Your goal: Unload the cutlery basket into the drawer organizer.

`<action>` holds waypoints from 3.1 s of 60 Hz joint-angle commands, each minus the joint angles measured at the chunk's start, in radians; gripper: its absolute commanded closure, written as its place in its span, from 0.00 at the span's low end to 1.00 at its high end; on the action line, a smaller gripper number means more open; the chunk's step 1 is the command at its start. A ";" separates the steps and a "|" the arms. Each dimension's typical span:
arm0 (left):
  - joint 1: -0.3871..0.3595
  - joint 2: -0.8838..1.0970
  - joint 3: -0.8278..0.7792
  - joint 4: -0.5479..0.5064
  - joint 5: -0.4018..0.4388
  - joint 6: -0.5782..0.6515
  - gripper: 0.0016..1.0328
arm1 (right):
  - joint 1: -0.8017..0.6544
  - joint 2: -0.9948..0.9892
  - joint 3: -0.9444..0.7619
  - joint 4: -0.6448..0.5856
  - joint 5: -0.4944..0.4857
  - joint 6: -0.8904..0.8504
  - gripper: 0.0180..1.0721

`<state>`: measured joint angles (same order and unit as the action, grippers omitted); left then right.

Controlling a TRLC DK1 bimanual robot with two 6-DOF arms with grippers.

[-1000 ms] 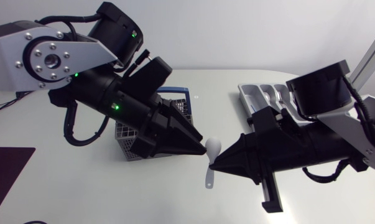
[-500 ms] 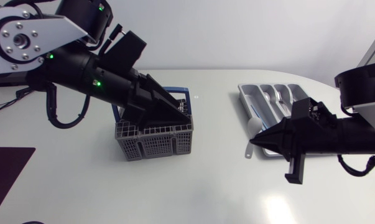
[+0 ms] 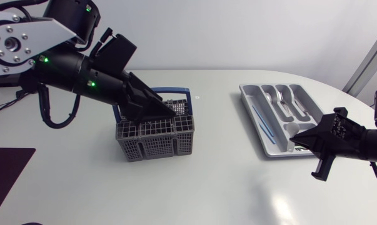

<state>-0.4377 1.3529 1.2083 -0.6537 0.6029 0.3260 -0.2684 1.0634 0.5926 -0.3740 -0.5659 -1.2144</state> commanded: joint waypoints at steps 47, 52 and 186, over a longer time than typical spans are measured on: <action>0.108 -0.084 -0.115 0.008 -0.034 -0.022 0.12 | -0.238 0.461 -0.043 0.659 0.238 -0.467 0.95; 0.117 -0.094 -0.119 0.006 -0.035 -0.021 0.12 | -0.229 0.492 -0.060 0.705 0.276 -0.502 0.95; -0.079 0.072 0.031 0.012 -0.891 -0.289 0.18 | 0.529 -0.227 -0.178 0.219 0.643 0.319 0.17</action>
<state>-0.5095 1.3853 1.2064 -0.6209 -0.2718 0.0704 0.2539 0.8436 0.4404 -0.1455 0.0658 -0.9218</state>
